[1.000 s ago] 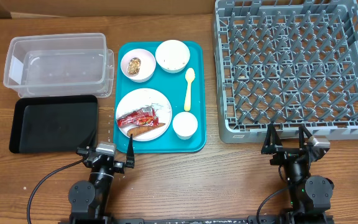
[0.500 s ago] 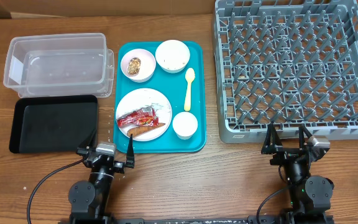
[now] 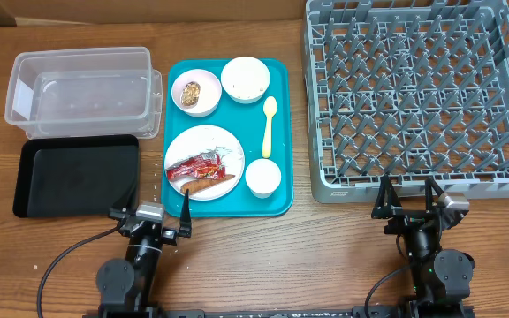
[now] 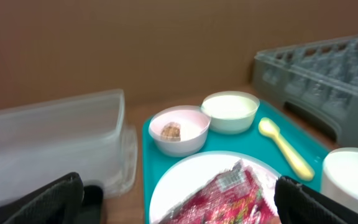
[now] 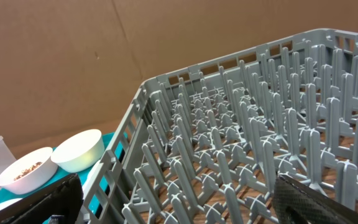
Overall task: Sort waste into correct bins and load items into the dishwasher
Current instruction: 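Move the left gripper toward the small bowl of food on the teal tray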
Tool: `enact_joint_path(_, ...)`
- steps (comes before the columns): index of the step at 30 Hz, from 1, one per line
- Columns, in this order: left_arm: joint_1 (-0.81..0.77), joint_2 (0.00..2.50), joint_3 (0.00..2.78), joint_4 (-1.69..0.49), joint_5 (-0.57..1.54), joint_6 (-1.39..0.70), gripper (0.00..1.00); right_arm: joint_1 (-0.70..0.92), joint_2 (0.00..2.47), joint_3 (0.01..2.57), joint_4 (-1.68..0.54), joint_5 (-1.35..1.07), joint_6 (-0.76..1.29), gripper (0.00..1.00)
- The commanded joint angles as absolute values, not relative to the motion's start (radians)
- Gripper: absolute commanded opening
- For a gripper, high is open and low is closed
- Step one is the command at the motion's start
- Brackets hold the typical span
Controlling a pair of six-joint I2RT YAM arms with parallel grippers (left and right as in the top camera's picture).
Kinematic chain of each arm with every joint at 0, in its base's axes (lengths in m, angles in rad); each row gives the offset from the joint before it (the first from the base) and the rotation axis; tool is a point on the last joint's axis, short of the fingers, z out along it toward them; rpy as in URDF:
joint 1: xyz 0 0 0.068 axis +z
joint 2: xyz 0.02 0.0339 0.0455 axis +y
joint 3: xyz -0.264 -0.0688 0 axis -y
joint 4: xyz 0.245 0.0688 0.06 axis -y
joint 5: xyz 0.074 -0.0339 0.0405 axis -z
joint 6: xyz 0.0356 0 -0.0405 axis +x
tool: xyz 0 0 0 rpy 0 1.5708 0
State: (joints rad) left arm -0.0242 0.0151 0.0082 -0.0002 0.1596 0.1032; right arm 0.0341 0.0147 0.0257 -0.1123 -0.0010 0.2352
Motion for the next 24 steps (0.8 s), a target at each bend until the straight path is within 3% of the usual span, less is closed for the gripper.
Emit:
enact_joint_path(1,-0.017,0.006,0.009,0.096,0.271,0.024,1.00,0.031,0.004,0.021,-0.091,-0.047,0.236,1.00)
enact_joint_path(4,-0.017,0.006,0.047,0.111,0.255,-0.060,1.00,0.031,0.004,0.028,-0.023,-0.109,0.266,1.00)
enact_joint_path(11,-0.017,0.144,0.293,-0.028,0.255,-0.036,1.00,0.031,0.007,0.132,0.100,-0.199,0.291,1.00)
enact_joint_path(18,-0.018,0.570,0.721,-0.172,0.274,-0.022,1.00,0.031,0.131,0.414,-0.102,-0.269,0.221,1.00)
enact_joint_path(24,-0.039,0.987,1.204,-0.508,0.311,-0.022,1.00,0.031,0.386,0.737,-0.375,-0.274,0.151,1.00)
